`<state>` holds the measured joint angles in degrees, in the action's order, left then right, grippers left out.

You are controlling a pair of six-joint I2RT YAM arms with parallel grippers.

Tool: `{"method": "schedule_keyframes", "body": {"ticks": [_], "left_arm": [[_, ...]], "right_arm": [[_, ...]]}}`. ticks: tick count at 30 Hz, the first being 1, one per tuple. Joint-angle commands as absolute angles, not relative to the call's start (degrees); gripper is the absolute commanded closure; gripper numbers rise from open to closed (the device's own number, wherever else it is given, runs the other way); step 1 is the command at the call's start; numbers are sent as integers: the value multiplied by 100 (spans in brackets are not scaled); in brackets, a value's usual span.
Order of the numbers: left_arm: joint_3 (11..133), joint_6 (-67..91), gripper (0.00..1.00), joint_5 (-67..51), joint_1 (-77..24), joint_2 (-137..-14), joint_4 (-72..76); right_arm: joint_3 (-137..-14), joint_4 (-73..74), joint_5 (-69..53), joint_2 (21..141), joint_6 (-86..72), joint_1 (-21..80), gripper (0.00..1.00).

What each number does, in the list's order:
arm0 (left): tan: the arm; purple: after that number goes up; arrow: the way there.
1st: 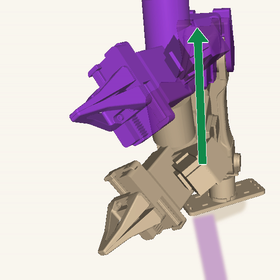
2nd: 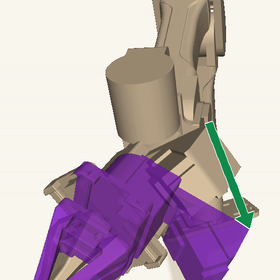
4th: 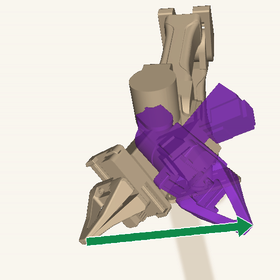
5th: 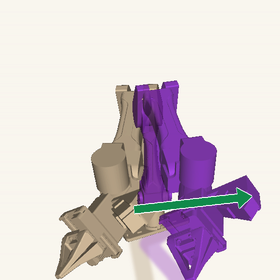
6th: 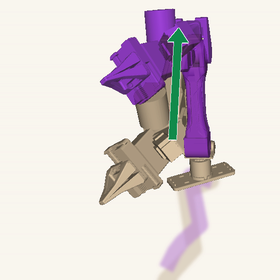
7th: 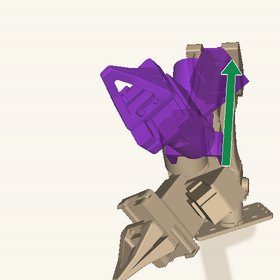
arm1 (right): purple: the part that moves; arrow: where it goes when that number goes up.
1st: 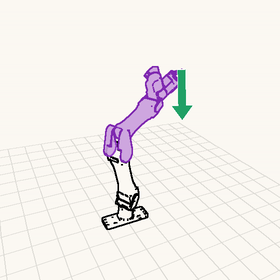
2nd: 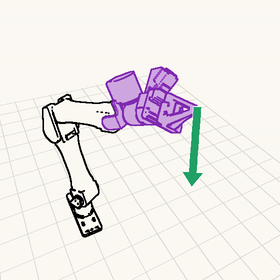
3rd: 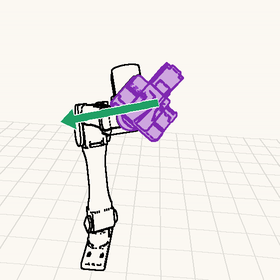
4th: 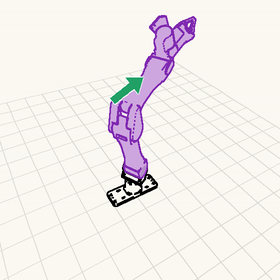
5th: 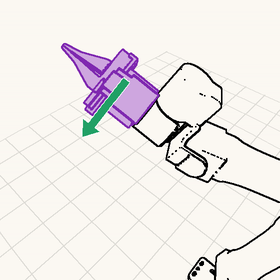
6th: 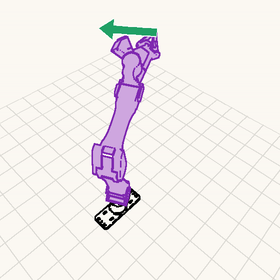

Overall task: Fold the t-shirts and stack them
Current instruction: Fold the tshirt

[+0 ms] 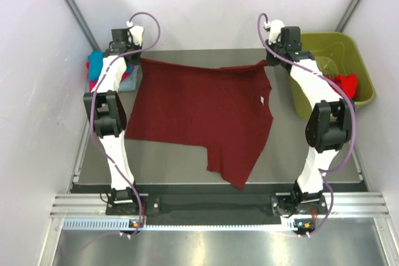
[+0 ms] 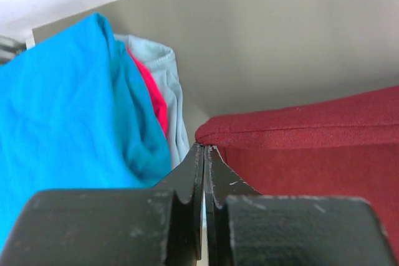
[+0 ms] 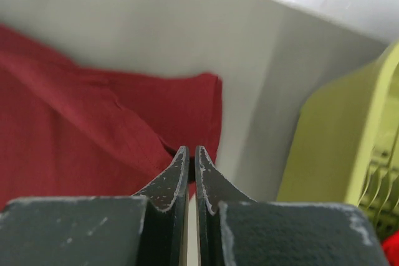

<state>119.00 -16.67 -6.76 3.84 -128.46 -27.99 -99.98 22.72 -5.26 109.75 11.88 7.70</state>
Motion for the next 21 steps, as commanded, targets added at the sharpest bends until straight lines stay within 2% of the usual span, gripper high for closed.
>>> {"method": "schedule_keyframes", "body": {"ticks": [1,14,21], "left_arm": [[11629,-1653,100,-774,466,-12130,-2576],[9995,-1459,100,-826,519,-11145,-2443],[9756,-1213,100,-870,519,-11144,-2557]], "right_arm": [[-9695,2285,-615,10328,1134,747,100],[-8544,2347,-668,9352,1055,747,100],[-8244,2285,-756,9343,1063,764,100]]}}
